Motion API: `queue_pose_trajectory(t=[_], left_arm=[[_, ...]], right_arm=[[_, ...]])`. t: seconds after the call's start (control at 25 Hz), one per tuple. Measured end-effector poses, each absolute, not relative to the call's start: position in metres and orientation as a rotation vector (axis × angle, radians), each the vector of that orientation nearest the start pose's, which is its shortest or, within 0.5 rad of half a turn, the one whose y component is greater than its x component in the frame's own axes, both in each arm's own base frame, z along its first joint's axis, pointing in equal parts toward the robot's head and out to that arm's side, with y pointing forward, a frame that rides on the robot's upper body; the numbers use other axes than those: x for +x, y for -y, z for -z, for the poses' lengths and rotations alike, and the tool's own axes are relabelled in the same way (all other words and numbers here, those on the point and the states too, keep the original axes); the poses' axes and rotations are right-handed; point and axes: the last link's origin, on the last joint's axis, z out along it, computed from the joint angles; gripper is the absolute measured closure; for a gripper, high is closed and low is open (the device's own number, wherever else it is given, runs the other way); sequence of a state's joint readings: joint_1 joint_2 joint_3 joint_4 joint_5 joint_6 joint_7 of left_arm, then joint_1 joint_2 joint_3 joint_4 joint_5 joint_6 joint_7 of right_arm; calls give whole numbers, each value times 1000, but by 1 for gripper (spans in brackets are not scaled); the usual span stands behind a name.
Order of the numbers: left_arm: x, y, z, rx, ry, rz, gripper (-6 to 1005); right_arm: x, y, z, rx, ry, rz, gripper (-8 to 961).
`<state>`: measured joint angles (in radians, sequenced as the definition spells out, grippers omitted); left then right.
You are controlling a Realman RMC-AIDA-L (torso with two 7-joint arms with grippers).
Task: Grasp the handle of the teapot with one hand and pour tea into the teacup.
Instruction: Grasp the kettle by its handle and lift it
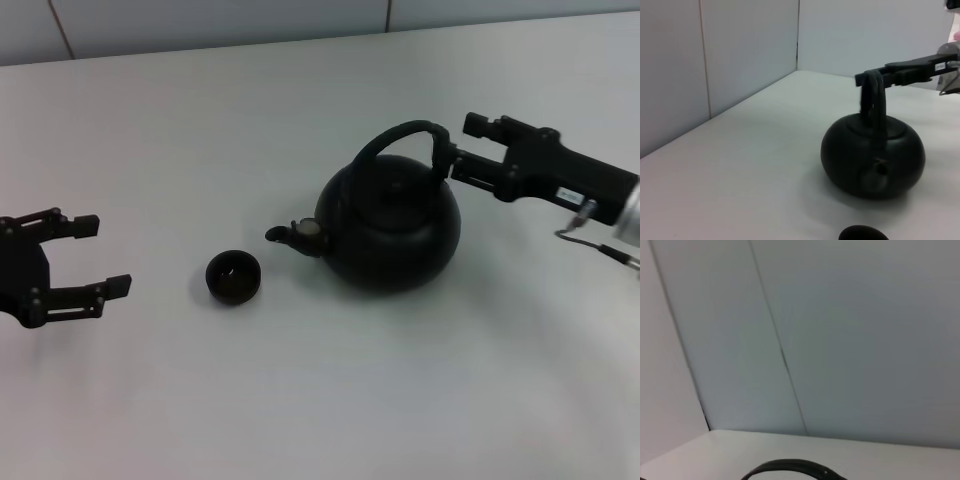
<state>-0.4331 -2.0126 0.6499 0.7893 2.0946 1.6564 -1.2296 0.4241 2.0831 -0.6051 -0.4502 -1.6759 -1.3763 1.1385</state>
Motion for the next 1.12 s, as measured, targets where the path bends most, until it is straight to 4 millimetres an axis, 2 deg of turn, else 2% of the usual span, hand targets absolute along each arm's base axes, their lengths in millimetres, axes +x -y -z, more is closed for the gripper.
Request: queue_pose_trajectory(t=[0.44, 1.12], left_arm=[[-306, -308, -56, -2741, 383, 448, 153], [-302, -308, -51, -2718, 427, 495, 153]], right_arm=[[290, -348, 24, -2285, -749, -836, 274], [306, -336, 21, -2259, -793, -811, 278]])
